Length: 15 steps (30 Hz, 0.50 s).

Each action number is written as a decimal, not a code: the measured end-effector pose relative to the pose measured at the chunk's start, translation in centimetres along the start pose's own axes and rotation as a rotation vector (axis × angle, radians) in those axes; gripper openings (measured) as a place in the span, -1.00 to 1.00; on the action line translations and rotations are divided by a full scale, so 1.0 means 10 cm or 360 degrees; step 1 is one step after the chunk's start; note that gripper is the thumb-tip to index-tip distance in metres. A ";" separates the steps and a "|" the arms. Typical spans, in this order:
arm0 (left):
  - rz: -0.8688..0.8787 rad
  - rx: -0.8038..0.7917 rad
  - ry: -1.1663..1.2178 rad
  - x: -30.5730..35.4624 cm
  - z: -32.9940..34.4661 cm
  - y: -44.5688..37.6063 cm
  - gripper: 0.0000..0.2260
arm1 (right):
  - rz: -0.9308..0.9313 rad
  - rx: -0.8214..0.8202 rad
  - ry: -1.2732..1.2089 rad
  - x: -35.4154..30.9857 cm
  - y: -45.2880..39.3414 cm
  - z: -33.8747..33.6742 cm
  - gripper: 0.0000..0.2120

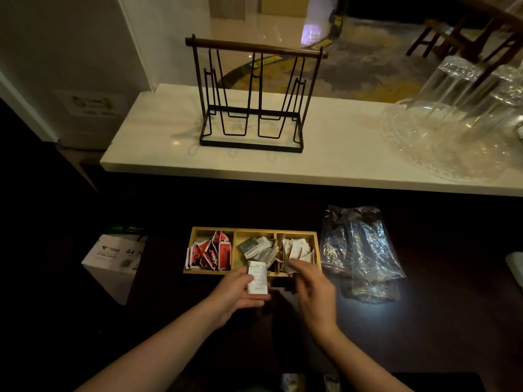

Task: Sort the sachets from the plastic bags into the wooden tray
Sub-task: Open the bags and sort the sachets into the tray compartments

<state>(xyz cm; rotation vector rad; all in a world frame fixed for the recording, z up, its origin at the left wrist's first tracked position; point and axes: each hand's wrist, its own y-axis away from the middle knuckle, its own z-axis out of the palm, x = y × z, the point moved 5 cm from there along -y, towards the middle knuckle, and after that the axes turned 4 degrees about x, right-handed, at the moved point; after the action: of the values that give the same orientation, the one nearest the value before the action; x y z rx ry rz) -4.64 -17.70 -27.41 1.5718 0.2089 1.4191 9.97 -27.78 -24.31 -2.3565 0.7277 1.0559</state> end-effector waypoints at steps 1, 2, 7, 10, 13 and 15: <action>0.0006 0.0004 0.0025 0.02 0.03 0.00 -0.71 | -0.0064 -0.0114 0.0005 -0.13 -0.02 0.14 -0.58; 0.0017 0.0006 0.0075 0.04 0.06 0.00 -0.70 | -0.0125 -0.0242 0.0033 -0.23 -0.03 0.27 -0.57; 0.0091 0.0038 0.0219 0.16 0.03 -0.05 -0.65 | -0.0365 -0.0666 0.0129 -0.43 0.03 0.64 -0.51; 0.0300 0.0233 -0.0266 0.24 -0.12 -0.17 -0.72 | -0.0218 -0.0732 -0.0117 -0.36 -0.04 0.59 -0.53; 0.0763 0.0543 -0.1015 0.51 -0.22 -0.27 -0.74 | -0.0019 -0.0383 -0.0227 -0.21 -0.20 0.35 -0.56; 0.0986 0.0709 -0.1425 0.69 -0.17 -0.30 -0.73 | 0.0106 -0.0129 -0.0179 -0.06 -0.31 0.19 -0.55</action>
<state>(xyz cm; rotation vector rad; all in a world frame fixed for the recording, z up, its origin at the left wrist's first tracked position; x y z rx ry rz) -2.61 -10.61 -25.22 2.6396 -0.5790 0.9743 10.62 -24.15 -24.43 -2.3323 0.7389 1.2578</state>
